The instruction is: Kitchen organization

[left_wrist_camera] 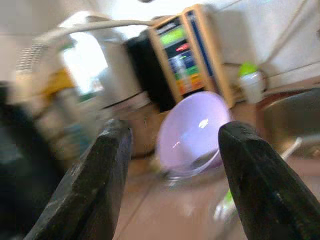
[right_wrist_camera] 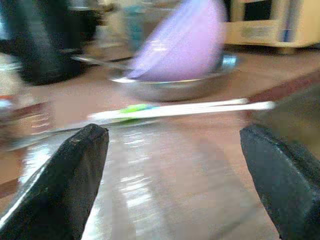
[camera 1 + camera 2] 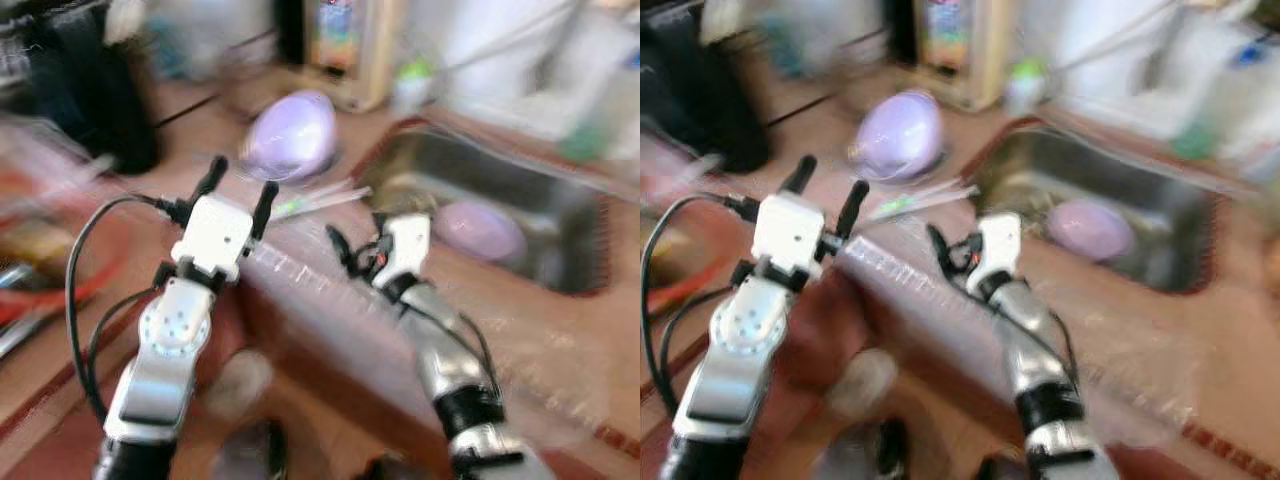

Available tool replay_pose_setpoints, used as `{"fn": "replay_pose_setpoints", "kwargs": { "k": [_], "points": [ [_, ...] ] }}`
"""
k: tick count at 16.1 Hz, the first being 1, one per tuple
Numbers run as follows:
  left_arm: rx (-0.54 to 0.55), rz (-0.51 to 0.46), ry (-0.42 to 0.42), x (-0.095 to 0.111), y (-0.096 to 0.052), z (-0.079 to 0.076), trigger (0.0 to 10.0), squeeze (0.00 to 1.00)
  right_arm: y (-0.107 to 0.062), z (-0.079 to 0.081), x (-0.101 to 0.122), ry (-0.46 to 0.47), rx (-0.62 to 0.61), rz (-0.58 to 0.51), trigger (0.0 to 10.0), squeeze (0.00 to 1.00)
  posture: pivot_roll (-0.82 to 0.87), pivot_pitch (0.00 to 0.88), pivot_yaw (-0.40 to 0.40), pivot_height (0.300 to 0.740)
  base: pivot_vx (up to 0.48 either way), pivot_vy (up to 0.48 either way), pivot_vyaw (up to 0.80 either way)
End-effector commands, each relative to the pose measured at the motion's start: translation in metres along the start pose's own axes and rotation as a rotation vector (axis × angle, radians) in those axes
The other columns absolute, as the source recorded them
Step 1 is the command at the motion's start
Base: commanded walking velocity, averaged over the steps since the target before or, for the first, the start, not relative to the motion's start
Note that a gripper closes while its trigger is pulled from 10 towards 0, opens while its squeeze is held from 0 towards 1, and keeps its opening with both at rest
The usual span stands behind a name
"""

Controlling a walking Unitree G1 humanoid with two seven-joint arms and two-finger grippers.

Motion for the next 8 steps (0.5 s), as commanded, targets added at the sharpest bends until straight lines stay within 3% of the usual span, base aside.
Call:
{"fn": "replay_pose_setpoints", "kwargs": {
  "k": [1,5,6,8],
  "points": [
    [-0.023,-0.033,0.003,0.007,0.005,-0.001,10.0,0.0,-0.004,0.003,-0.01,0.011,-0.001,0.04,10.0,0.0,0.1,0.0,0.009,0.74,0.0,0.0,0.0],
    [0.008,0.004,-0.051,0.0,0.001,0.001,10.0,0.0,-0.006,-0.002,-0.008,-0.021,-0.038,0.021,10.0,0.0,0.1,0.0,0.001,0.74,0.0,0.0,0.0],
    [0.016,0.005,-0.058,-0.002,0.0,0.001,10.0,0.0,-0.006,-0.008,-0.001,-0.08,-0.082,-0.02,10.0,0.0,0.09,0.0,-0.002,0.74,0.0,0.0,0.0],
    [0.033,0.024,-0.09,-0.008,-0.004,0.002,10.0,0.0,-0.003,-0.012,0.011,-0.101,-0.116,-0.075,10.0,0.0,0.09,0.0,-0.003,0.74,0.0,0.0,0.0]
  ]
}}
Point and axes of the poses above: a point about 5 cm out from each wrist's last joint towards the gripper, its own y axis pointing out of the wrist towards the gripper, its own x axis along the axis of the wrist's last joint, z = x × y, the point moved 1 cm from there along y, pointing out of the wrist towards the gripper, and after that the axes turned 6 degrees about -y, right-handed, at the moved point
